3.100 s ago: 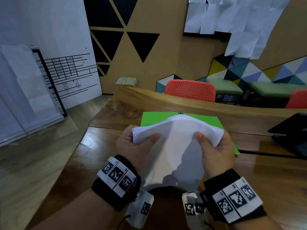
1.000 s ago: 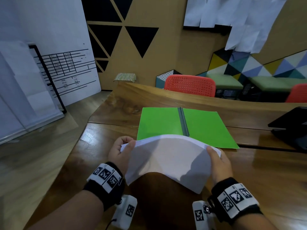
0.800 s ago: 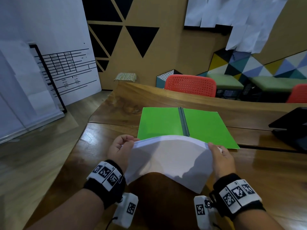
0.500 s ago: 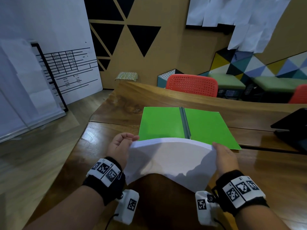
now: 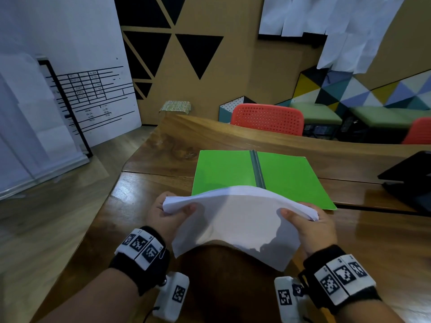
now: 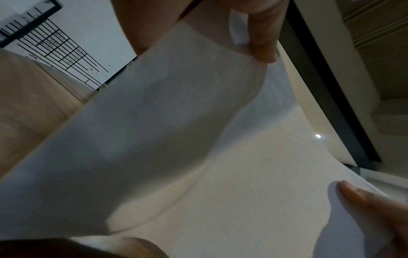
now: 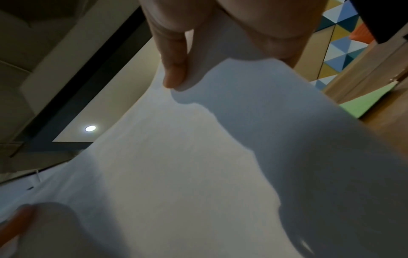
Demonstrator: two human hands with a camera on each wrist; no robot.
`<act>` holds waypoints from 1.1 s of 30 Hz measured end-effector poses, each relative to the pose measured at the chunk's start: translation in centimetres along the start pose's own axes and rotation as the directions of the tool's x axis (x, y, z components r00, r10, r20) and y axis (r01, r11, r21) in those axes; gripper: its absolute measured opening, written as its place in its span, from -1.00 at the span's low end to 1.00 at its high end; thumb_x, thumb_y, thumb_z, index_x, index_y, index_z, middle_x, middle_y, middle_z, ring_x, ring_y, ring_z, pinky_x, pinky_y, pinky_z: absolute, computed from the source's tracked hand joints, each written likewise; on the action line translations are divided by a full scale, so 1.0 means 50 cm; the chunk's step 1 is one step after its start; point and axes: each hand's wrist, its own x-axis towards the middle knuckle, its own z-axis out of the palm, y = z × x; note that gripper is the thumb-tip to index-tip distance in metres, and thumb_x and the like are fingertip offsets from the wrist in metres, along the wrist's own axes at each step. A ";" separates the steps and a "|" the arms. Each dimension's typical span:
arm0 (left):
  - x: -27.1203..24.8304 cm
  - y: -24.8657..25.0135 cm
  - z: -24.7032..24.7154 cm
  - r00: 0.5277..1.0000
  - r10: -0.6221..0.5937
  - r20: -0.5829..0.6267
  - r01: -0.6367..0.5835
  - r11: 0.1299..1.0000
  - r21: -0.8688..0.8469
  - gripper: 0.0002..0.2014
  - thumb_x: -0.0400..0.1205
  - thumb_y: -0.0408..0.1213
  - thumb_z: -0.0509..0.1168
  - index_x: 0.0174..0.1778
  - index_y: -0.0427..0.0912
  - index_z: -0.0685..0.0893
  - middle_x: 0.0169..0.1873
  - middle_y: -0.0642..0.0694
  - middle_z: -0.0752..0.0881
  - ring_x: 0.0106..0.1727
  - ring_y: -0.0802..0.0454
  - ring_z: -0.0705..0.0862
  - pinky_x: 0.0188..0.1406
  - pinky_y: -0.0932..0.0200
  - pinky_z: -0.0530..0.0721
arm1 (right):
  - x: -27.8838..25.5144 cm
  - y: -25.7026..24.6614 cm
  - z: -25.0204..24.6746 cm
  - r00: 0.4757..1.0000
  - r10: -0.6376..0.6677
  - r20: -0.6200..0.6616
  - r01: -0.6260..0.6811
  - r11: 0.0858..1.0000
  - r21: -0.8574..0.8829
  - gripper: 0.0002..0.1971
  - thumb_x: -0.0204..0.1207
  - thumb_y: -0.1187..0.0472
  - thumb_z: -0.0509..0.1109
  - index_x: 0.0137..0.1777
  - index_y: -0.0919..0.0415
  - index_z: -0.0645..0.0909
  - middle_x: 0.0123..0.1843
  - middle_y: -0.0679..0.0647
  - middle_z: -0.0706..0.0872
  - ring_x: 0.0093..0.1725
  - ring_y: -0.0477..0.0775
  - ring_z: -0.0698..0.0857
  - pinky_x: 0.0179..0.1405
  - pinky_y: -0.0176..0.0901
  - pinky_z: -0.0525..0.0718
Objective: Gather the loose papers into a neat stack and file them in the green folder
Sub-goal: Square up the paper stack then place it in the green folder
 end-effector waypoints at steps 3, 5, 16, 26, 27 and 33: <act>0.001 -0.010 -0.010 1.000 -0.016 0.022 0.015 1.000 0.023 -0.71 0.38 -0.57 0.47 -0.37 -0.14 0.53 -0.61 0.06 0.68 -0.57 0.23 0.63 -0.60 0.39 0.64 | -0.011 0.022 -0.002 0.999 0.044 -0.013 -0.045 0.999 -0.009 -0.72 0.21 0.55 0.54 -0.26 0.18 0.61 -0.27 0.15 0.70 -0.22 0.16 0.65 -0.10 -0.04 0.63; 0.002 -0.019 -0.015 1.000 -0.029 0.011 0.029 0.998 0.050 -0.70 0.37 -0.56 0.48 -0.43 -0.14 0.54 -0.67 0.10 0.70 -0.56 0.22 0.63 -0.59 0.38 0.64 | -0.016 0.028 0.000 0.998 0.063 -0.021 -0.063 0.998 -0.009 -0.72 0.20 0.55 0.55 -0.25 0.19 0.62 -0.25 0.18 0.72 -0.15 0.19 0.66 0.00 0.03 0.64; 0.013 -0.020 -0.019 0.994 -0.098 0.053 0.081 0.962 0.262 -0.76 0.36 -0.36 0.55 -0.26 -0.28 0.59 -0.44 -0.08 0.65 -0.36 -0.03 0.61 -0.64 0.52 0.52 | -0.010 0.035 -0.005 0.997 0.079 -0.016 -0.079 0.997 0.010 -0.75 0.21 0.53 0.55 -0.21 0.22 0.66 -0.21 0.21 0.76 -0.10 0.23 0.70 0.09 0.12 0.66; -0.036 0.178 0.040 0.815 0.331 0.475 -0.571 0.322 0.755 0.06 0.17 0.36 0.39 0.56 0.12 0.10 0.54 0.11 0.33 0.57 0.09 0.28 0.61 -0.03 -0.01 | -0.084 -0.123 0.056 0.880 -0.370 0.298 0.465 0.796 -0.387 -0.85 0.23 0.24 0.61 -0.41 0.03 0.69 -0.52 -0.26 0.68 -0.48 -0.19 0.59 -0.47 -0.42 0.49; -0.041 0.196 0.059 0.790 0.238 0.564 -0.612 0.290 0.735 -0.05 0.28 0.27 0.40 0.55 0.13 0.14 0.48 0.12 0.44 0.51 0.09 0.39 0.61 -0.01 0.10 | -0.096 -0.142 0.068 0.842 -0.414 0.347 0.533 0.740 -0.411 -0.85 0.23 0.20 0.61 -0.34 -0.04 0.69 -0.46 -0.22 0.69 -0.44 -0.13 0.59 -0.46 -0.37 0.47; -0.035 0.185 0.071 0.714 0.169 0.679 -0.660 0.485 0.573 -0.84 0.50 -0.15 0.41 -0.24 -0.19 0.74 -0.59 0.14 0.51 -0.40 0.23 0.47 -0.46 0.34 0.39 | -0.100 -0.194 0.070 0.782 -0.373 0.499 0.602 0.657 -0.454 -0.84 0.17 0.16 0.64 -0.43 0.11 0.68 -0.48 -0.01 0.68 -0.47 -0.05 0.55 -0.44 -0.23 0.45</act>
